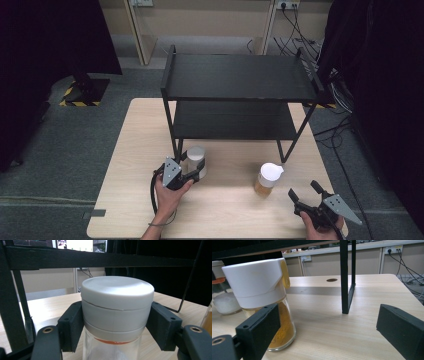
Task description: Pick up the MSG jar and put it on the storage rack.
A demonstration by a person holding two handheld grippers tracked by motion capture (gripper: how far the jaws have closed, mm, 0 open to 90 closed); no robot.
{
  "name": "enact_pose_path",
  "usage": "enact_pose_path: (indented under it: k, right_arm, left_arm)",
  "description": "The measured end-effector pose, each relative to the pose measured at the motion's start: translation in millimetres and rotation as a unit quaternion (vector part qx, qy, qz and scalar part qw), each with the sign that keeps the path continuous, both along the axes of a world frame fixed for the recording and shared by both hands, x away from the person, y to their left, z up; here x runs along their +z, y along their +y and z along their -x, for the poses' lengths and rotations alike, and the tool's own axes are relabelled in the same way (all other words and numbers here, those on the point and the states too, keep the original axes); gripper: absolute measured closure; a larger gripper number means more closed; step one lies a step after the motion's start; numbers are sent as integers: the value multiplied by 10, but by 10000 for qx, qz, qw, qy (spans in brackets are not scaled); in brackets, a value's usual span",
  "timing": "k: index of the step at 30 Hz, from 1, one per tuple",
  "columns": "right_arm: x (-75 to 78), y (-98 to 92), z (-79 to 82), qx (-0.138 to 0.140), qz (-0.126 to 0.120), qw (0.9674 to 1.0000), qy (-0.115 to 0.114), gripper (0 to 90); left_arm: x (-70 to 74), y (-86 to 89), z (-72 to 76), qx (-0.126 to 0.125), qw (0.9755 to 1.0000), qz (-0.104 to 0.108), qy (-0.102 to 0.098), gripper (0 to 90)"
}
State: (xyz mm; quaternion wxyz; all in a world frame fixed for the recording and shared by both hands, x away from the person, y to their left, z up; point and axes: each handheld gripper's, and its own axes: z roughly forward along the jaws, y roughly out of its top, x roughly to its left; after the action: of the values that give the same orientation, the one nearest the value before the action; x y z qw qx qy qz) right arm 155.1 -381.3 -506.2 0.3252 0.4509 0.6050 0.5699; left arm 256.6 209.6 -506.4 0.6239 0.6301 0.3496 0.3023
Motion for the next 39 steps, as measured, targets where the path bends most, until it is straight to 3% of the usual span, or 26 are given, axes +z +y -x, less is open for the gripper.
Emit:
enact_pose_path:
  k: [13,25,29,39]
  right_arm:
    - [4,0,-5,6,1,10000,11,55]
    - [9,1,-8,12,15,10000,21,55]
    - [7,1,-8,9,12,10000,18,56]
    - [5,1,-5,5,4,10000,13,55]
  left_arm:
    - [121,11,36,39,9999,-59,130,336]
    - [307,46,165,116,9996,64,-248,337]
    - [416,43,216,141,9988,123,-459,337]
    - [609,38,257,139,9971,191,-719,336]
